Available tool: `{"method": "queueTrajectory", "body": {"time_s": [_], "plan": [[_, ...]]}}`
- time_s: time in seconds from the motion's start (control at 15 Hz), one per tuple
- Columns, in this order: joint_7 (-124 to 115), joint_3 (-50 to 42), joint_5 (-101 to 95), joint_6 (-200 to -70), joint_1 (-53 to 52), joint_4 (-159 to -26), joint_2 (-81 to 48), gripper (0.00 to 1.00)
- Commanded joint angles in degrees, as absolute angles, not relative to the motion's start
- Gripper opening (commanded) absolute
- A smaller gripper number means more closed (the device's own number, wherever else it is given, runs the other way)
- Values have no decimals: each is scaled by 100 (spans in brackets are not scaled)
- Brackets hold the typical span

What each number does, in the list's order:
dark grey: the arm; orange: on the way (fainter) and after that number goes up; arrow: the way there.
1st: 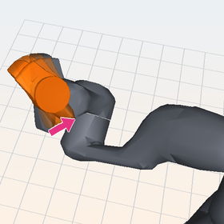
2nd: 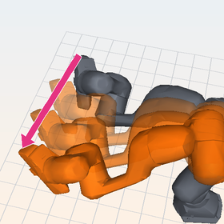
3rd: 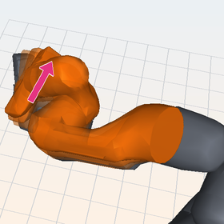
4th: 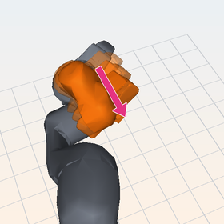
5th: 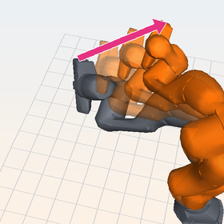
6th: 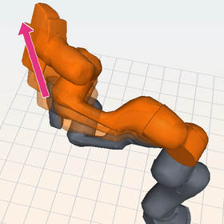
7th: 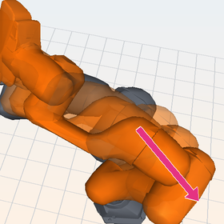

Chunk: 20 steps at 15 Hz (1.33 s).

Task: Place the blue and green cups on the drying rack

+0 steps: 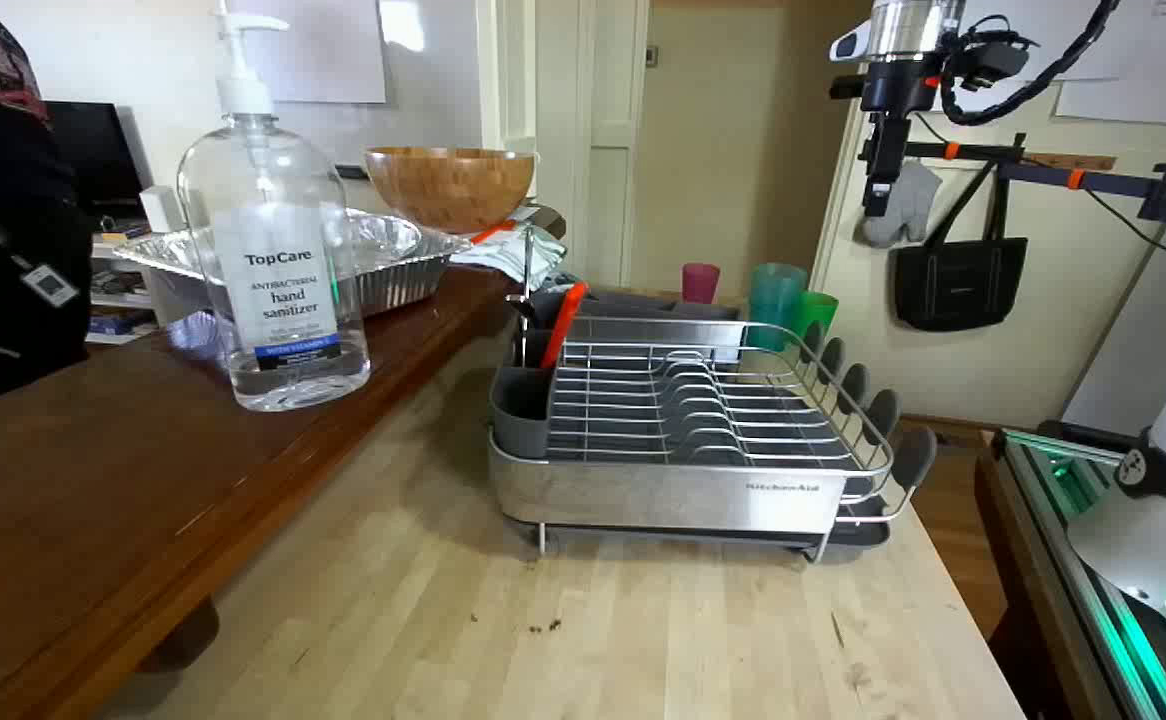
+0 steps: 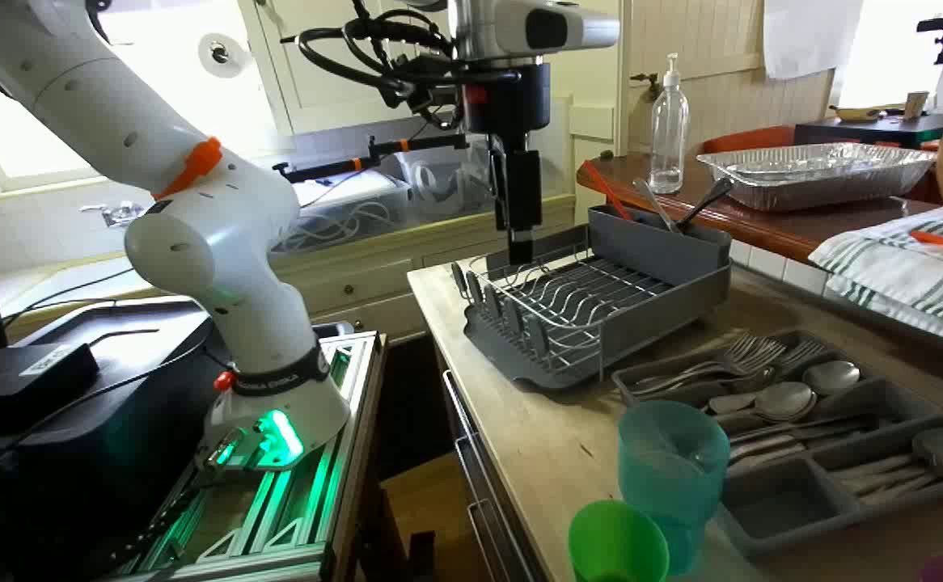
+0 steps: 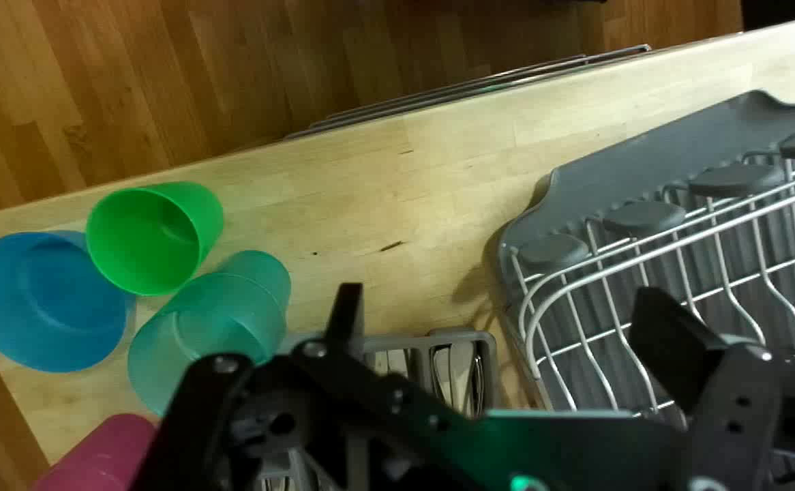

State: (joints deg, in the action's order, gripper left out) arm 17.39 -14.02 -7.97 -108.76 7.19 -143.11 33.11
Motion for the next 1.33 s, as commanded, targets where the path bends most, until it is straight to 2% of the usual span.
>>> {"method": "queueTrajectory", "body": {"time_s": [0.0, 0.73, 1.27], "plan": [[1755, -1370, -776, -10867, 754, -14302, 3305, 100], [1767, -1396, -802, -10906, 784, -14301, 3318, 100], [3044, -2309, -1414, -11208, 1204, -13669, 2617, 100]]}}
